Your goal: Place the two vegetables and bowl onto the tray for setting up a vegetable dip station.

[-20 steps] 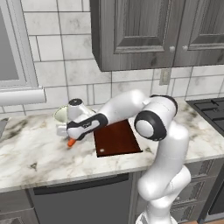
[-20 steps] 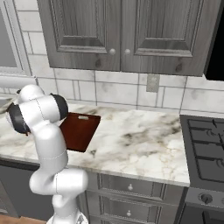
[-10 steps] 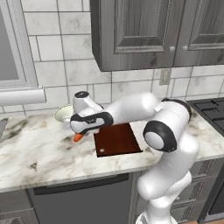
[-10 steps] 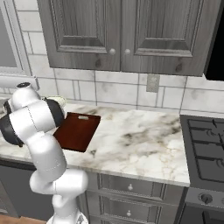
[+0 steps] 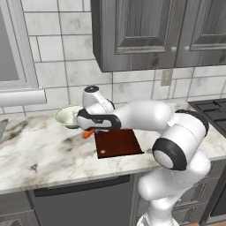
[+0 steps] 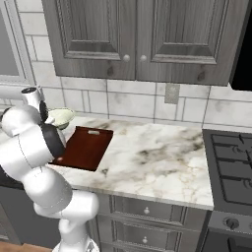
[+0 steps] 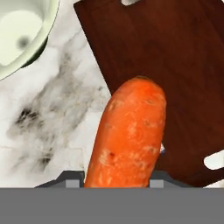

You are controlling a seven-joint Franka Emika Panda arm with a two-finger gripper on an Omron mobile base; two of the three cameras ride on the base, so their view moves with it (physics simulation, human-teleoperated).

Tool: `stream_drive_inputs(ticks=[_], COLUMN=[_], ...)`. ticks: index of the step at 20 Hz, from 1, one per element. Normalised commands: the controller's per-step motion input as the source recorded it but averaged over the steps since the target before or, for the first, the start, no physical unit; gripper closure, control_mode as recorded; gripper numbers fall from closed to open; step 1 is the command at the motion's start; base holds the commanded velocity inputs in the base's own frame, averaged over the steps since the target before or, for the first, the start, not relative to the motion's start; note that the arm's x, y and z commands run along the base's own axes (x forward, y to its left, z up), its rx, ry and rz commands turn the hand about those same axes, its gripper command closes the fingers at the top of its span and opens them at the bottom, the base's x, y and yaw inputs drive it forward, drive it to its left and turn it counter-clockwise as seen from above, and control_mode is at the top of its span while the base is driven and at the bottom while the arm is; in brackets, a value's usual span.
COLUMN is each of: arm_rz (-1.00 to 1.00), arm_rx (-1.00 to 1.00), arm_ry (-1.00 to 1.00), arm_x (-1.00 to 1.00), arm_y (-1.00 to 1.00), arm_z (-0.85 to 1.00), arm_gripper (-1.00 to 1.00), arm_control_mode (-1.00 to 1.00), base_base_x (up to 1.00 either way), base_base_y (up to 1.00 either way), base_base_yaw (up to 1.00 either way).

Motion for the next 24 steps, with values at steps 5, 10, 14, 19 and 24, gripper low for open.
stream_drive_inputs(ticks=[5,10,14,19,24], arm_rz=[-0.17,-0.17,-0.18,-0.18,-0.17], arm_rx=[0.0,0.0,0.0,0.0,0.0], arm_ry=[0.0,0.0,0.0,0.0,0.0], arm_x=[-0.14,-0.02,0.0,0.0,0.01], arm_y=[-0.65,-0.65,-0.61,-0.56,-0.49], arm_z=[0.12,0.06,0.05,0.07,0.1], arm_gripper=[1.0,1.0,1.0,1.0,1.0], arm_control_mode=[-1.0,-1.0,-1.0,-1.0,-1.0], base_base_x=[0.0,0.0,0.0,0.0,0.0], base_base_y=[0.0,0.0,0.0,0.0,0.0], base_base_yaw=[0.0,0.0,0.0,0.0,0.0])
